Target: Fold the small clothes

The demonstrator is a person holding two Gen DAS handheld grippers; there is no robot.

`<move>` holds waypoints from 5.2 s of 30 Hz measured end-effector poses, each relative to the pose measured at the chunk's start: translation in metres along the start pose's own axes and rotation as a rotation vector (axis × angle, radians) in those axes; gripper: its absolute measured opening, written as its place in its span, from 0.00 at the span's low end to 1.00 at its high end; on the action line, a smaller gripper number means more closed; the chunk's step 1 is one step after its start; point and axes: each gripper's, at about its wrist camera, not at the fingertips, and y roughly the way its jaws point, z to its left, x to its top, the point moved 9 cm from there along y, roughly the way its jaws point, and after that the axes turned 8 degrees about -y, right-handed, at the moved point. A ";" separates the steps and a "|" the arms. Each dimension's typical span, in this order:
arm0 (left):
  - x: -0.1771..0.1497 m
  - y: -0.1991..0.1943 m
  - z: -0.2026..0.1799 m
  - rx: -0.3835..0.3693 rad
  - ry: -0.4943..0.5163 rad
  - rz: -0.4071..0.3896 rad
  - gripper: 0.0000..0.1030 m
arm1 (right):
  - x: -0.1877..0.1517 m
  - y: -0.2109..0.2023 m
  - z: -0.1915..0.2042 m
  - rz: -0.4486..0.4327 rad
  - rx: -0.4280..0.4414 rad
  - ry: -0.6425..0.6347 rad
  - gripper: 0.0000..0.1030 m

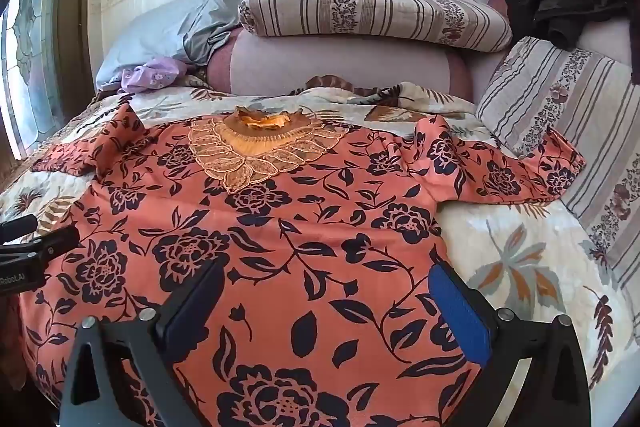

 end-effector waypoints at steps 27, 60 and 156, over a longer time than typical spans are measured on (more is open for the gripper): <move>-0.001 0.001 -0.001 0.000 0.010 -0.003 1.00 | 0.000 0.000 0.000 -0.002 -0.001 0.001 1.00; 0.003 0.000 -0.002 -0.011 0.003 -0.025 1.00 | 0.001 -0.002 0.000 -0.004 -0.001 0.004 1.00; 0.102 0.108 0.020 -0.433 -0.695 0.299 1.00 | 0.007 0.113 -0.086 0.259 0.565 0.578 0.92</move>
